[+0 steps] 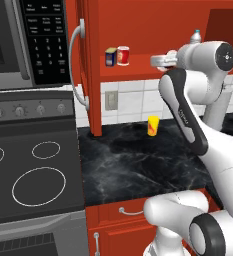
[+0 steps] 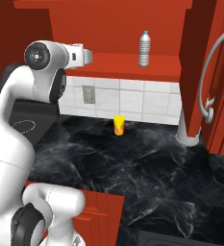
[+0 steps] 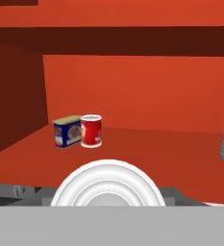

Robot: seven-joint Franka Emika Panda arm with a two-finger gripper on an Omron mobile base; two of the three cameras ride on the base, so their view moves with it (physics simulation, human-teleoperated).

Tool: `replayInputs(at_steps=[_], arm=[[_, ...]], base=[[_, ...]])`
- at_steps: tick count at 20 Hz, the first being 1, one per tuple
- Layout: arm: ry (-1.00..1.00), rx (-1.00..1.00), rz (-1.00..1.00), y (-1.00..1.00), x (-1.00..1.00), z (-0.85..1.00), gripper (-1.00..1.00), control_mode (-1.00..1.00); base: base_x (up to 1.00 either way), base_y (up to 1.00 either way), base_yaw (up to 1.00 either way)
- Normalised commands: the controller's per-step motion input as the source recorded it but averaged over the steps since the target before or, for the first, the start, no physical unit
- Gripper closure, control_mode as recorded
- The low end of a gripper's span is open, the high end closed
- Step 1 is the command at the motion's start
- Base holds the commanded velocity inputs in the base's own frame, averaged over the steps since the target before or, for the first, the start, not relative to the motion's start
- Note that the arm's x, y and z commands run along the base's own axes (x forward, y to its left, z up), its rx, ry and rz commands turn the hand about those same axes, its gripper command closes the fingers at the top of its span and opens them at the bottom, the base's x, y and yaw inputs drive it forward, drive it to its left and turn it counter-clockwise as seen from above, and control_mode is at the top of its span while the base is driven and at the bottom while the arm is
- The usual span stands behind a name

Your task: Pick the cans from the counter and place them in their designated side in the cabinet.

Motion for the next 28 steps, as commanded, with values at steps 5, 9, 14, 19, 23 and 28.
replayInputs(at_steps=[5,9,14,19,23,28], arm=[[0.00,0.00,0.00,0.00,0.16,-0.19,1.00,-1.00],[0.00,0.00,0.01,0.00,0.19,-0.15,1.00,-1.00],[0.00,0.00,0.00,0.00,0.24,-0.08,1.00,-1.00],[0.00,0.00,0.00,0.00,0.28,-0.03,1.00,-1.00],[0.01,0.00,0.00,0.00,0.28,-0.02,1.00,-1.00],[0.02,0.00,0.00,0.00,0.27,-0.01,1.00,-1.00]], base=[[0.00,0.00,0.00],[0.00,0.00,0.00],[0.00,0.00,0.00],[0.00,0.00,0.00],[0.00,0.00,0.00],[0.00,0.00,0.00]])
